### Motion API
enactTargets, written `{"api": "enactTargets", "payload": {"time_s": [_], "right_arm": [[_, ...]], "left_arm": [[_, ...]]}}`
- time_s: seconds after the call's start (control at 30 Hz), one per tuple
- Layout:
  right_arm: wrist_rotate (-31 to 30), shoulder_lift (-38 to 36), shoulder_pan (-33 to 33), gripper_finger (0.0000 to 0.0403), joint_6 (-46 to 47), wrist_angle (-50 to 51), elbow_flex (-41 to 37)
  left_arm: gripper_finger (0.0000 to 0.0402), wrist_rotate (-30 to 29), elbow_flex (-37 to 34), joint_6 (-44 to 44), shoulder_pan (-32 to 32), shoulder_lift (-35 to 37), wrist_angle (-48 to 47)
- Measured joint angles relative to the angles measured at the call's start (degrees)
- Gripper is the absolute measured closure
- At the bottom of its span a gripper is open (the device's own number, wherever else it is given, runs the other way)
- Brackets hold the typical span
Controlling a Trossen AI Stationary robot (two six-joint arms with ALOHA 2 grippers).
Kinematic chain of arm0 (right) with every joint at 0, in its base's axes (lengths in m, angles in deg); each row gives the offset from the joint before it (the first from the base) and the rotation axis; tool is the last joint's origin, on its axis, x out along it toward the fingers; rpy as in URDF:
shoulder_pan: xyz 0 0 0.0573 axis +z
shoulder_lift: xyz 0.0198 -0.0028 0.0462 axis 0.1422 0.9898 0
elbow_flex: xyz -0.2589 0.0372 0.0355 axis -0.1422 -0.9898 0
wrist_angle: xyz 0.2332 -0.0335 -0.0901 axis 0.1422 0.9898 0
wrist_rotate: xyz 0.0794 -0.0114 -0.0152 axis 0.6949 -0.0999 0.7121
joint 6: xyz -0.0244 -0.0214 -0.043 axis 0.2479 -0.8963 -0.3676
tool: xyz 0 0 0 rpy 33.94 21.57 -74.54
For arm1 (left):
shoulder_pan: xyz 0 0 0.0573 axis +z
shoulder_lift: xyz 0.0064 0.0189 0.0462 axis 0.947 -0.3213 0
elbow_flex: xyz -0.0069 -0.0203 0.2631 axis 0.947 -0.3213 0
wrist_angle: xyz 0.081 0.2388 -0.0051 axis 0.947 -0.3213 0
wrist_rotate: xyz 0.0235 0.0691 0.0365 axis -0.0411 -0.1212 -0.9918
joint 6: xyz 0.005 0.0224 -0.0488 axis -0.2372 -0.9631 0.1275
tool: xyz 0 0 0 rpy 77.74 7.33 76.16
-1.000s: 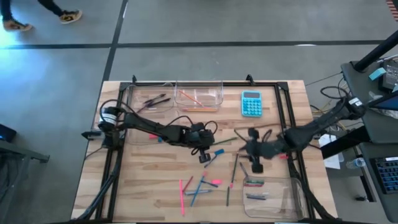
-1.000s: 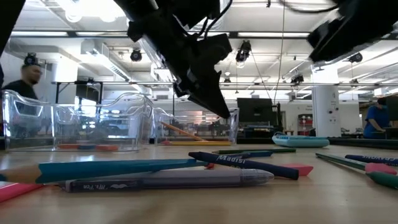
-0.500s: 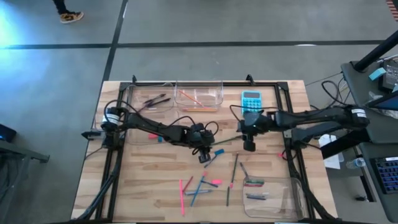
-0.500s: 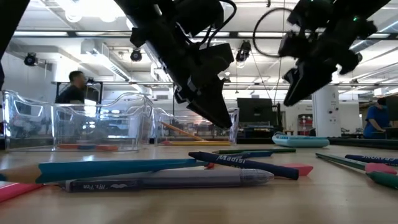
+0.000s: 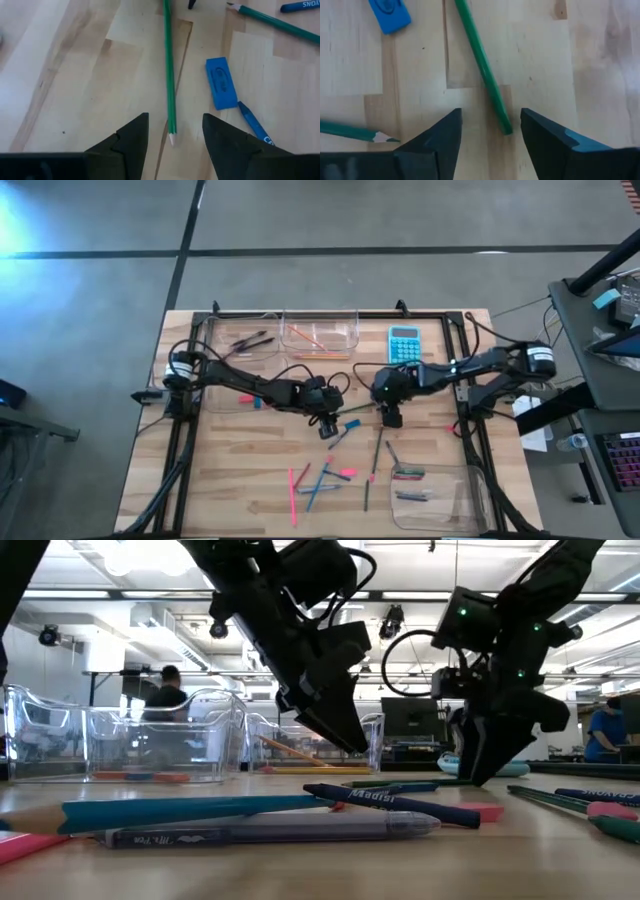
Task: Sort crayons/erasers/pens/pencils in bins
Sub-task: Put the green pencil into the top right transparent bin
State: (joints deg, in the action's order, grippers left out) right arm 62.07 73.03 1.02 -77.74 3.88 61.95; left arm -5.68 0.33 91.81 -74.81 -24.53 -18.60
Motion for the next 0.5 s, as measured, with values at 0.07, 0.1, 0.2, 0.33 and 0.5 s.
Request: {"api": "enactTargets", "payload": {"time_s": [0.07, 0.1, 0.2, 0.33, 0.5], "right_arm": [[0.53, 1.15, -0.7, 0.0208, 0.15, 0.03, 0.09], [0.73, 1.56, -1.02, 0.0208, 0.21, 0.04, 0.09], [1.09, 2.07, -1.55, 0.0215, 0.75, 0.02, 0.07], [0.9, 2.06, -1.57, 0.023, 0.86, 0.05, -0.01], [0.74, 2.09, -1.57, 0.0255, 0.93, 0.16, -0.23]], "left_arm": [[0.023, 0.0, -0.02, 0.0, 0.09, -0.43, 0.41], [0.023, 0.0, -0.02, 0.0, 0.15, -0.62, 0.39], [0.023, 0.0, -0.05, -0.05, 0.37, -2.36, 1.26], [0.023, 1.33, -0.01, -0.02, 0.61, -4.82, 1.74], [0.023, 1.34, 0.27, 0.32, 1.09, -5.28, 2.08]]}}
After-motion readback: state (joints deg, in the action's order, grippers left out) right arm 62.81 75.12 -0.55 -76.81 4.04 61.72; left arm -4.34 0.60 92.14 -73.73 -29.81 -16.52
